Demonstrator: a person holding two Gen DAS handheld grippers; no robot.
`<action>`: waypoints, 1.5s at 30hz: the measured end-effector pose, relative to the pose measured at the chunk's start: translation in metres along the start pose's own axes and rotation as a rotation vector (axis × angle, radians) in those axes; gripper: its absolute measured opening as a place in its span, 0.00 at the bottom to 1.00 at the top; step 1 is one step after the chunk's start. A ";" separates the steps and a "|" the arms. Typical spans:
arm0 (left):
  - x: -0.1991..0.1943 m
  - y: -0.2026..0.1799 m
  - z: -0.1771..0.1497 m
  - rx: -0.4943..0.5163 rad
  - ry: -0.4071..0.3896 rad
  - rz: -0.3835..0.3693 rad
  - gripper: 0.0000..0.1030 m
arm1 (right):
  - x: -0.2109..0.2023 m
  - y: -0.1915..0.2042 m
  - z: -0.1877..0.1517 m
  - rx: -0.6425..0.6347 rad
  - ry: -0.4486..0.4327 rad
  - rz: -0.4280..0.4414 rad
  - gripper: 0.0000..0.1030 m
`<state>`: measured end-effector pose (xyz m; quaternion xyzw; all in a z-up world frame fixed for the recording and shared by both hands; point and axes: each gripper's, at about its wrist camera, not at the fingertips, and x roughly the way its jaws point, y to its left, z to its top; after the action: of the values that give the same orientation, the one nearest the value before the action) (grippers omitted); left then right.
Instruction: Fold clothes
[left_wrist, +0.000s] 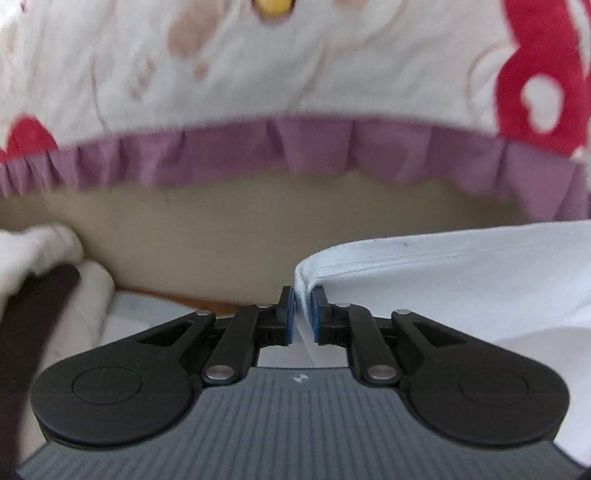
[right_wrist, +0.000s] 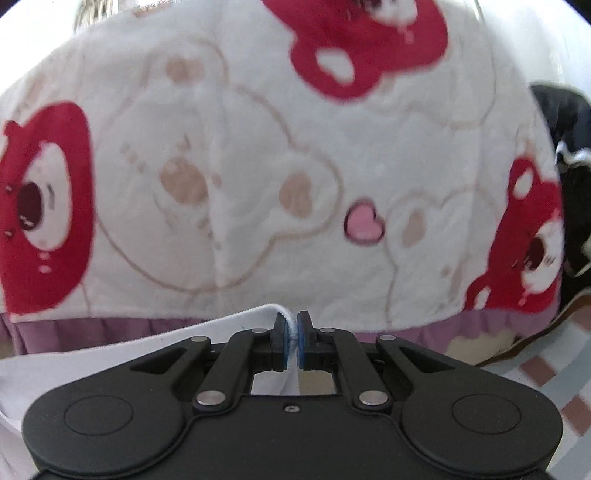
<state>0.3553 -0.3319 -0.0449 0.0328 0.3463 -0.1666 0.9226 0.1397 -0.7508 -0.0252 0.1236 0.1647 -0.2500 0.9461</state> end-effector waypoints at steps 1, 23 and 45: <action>0.008 0.003 -0.001 -0.016 0.020 -0.006 0.12 | 0.009 -0.003 -0.004 0.019 0.013 0.004 0.07; 0.086 -0.016 -0.082 0.211 0.098 -0.166 0.72 | 0.105 -0.076 -0.101 0.194 0.461 0.111 0.49; 0.117 -0.002 -0.041 -0.146 0.089 -0.072 0.11 | 0.135 -0.031 -0.134 0.025 0.351 0.122 0.63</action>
<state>0.4110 -0.3599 -0.1516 -0.0397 0.3990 -0.1726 0.8997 0.2007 -0.7931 -0.2027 0.1869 0.3162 -0.1688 0.9146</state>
